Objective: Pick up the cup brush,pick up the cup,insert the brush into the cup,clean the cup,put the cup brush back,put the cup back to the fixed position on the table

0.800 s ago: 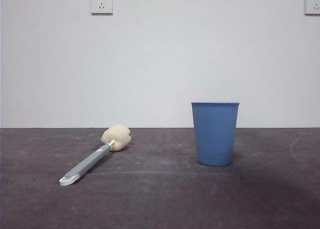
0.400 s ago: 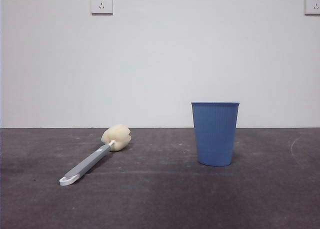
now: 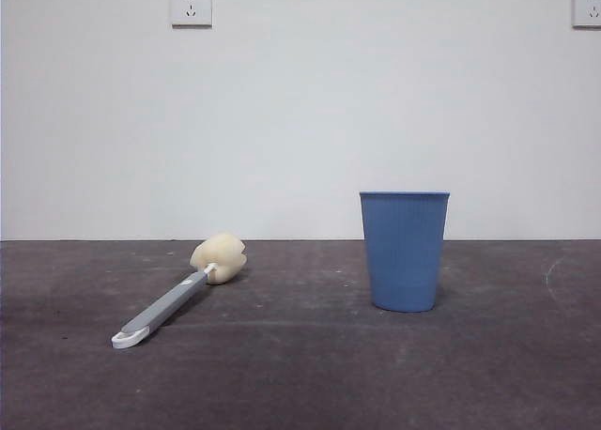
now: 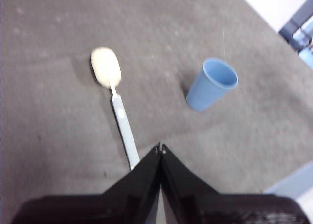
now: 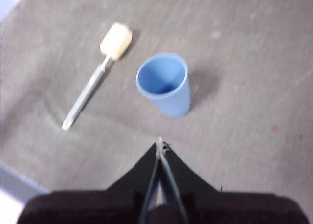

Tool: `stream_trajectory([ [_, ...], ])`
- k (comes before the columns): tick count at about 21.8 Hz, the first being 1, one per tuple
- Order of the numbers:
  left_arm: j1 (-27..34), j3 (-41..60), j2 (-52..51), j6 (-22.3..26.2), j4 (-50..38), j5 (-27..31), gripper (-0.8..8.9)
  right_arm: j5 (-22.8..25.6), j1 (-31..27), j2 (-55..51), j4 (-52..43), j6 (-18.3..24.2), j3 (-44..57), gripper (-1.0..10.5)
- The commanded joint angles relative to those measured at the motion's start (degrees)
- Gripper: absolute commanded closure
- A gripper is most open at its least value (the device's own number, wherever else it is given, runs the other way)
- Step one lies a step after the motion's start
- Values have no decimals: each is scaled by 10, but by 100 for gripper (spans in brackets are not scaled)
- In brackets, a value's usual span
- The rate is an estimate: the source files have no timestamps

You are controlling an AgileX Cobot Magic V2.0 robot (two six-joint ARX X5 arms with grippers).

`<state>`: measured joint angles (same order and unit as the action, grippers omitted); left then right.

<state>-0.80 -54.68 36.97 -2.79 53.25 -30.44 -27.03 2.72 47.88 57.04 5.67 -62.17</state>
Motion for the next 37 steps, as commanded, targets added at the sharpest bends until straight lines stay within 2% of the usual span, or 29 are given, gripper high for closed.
stream_trajectory([
  [1,0,-21,10,61,51,-3,820,-1,6,2,27,28,-9,958],
  [8,0,-24,12,73,73,1,816,-1,8,2,28,27,-9,940],
  [9,0,-24,12,73,73,1,811,-1,8,2,28,27,-9,898],
  [10,0,-24,12,73,73,1,766,-1,8,2,28,27,-9,787],
  [11,0,-24,12,72,73,1,623,-1,8,2,28,26,-9,649],
  [12,0,-24,12,70,73,1,422,-1,8,2,28,20,-9,516],
  [13,0,-24,12,71,73,1,267,-1,8,2,28,16,-9,405],
  [17,0,-24,14,70,68,-3,255,-1,8,2,28,12,-9,382],
  [19,-6,-24,24,63,50,-29,254,-1,8,2,28,12,-9,382],
  [24,-77,-25,67,5,-24,-15,254,-1,8,2,28,12,-9,382],
  [27,-153,-25,111,-12,-70,53,254,-1,8,2,28,12,-9,382],
  [31,-257,-25,193,-45,-119,199,254,-1,8,2,28,12,-9,382],
  [34,-298,-25,283,-76,-130,288,256,-1,8,2,28,12,-9,382],
  [37,-316,-25,370,-93,-158,320,256,-1,8,2,28,12,-9,382],
])
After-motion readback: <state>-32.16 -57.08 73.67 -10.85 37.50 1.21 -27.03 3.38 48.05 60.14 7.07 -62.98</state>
